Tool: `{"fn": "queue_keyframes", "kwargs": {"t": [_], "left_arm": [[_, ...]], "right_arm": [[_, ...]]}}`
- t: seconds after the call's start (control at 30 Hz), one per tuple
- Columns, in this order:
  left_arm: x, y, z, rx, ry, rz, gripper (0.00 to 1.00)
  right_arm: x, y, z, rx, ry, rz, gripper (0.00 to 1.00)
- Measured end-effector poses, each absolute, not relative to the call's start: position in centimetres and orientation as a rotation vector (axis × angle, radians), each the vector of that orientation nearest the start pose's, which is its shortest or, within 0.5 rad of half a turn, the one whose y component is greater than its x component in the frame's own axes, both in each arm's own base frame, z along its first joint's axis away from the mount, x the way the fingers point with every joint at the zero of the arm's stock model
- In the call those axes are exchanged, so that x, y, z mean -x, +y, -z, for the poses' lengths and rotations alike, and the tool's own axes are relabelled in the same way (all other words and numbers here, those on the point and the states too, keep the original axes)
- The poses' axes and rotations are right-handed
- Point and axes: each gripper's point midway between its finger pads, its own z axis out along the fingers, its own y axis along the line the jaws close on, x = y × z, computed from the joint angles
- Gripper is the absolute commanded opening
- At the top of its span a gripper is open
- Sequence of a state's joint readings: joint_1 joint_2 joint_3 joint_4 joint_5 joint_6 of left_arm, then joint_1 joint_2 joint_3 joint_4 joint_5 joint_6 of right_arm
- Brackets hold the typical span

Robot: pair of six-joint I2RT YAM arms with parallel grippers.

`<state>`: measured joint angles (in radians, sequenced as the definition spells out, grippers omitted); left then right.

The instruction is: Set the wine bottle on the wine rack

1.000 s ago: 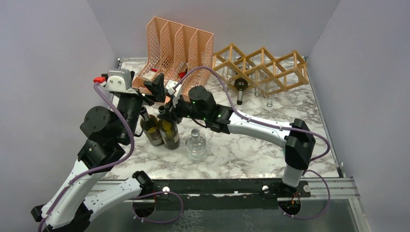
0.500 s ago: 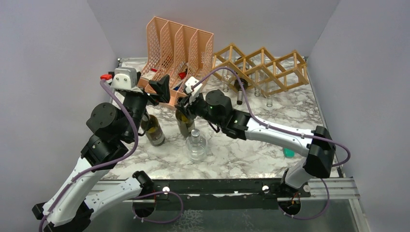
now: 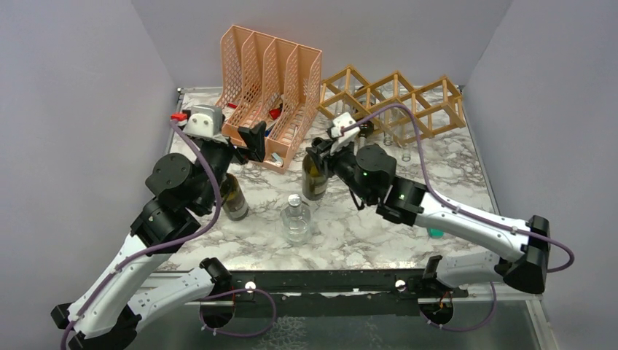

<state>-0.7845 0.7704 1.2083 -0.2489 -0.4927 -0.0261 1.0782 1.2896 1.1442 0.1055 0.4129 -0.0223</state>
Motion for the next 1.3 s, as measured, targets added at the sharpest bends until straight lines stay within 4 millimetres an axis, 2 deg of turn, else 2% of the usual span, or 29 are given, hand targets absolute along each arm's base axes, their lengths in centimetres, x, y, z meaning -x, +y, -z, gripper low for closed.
{"fn": "queue_keyframes", "kwargs": {"t": [0.2,0.37,0.53,0.6,0.7,0.87,0.97,1.13,1.3], "left_arm": [[-24.9,-15.0,-41.8,-0.208,1.484,0.362,0.99],[-25.2,-19.3,-37.6,-0.381,1.541,0.457,0.98],[-24.9,-24.7,-32.0,-0.579,1.597,0.630,0.98],[-24.6,-26.3,-30.5,-0.629,1.606,0.697,0.99],[-24.1,-28.5,-29.4,-0.685,1.592,0.804,0.99],[-23.2,-31.5,-29.7,-0.764,1.513,0.932,0.99],[-22.2,-33.3,-29.4,-0.831,1.473,0.973,0.99],[-20.1,-36.8,-27.1,-0.966,1.460,1.012,0.99],[-20.4,-38.6,-25.8,-0.998,1.485,1.013,0.99]], "right_arm": [[-25.3,28.9,-33.0,0.476,1.593,-0.406,0.04],[-24.1,24.3,-31.8,0.409,1.666,-0.329,0.04],[-23.3,20.0,-32.6,0.284,1.683,-0.282,0.02],[-23.2,19.0,-32.9,0.241,1.682,-0.271,0.02],[-23.2,18.0,-33.0,0.204,1.685,-0.252,0.02],[-22.9,17.3,-33.4,0.189,1.687,-0.247,0.02],[-22.6,17.0,-34.4,0.172,1.671,-0.278,0.01],[-21.7,16.9,-36.9,0.168,1.623,-0.375,0.01],[-20.7,17.4,-38.3,0.207,1.583,-0.467,0.01]]}}
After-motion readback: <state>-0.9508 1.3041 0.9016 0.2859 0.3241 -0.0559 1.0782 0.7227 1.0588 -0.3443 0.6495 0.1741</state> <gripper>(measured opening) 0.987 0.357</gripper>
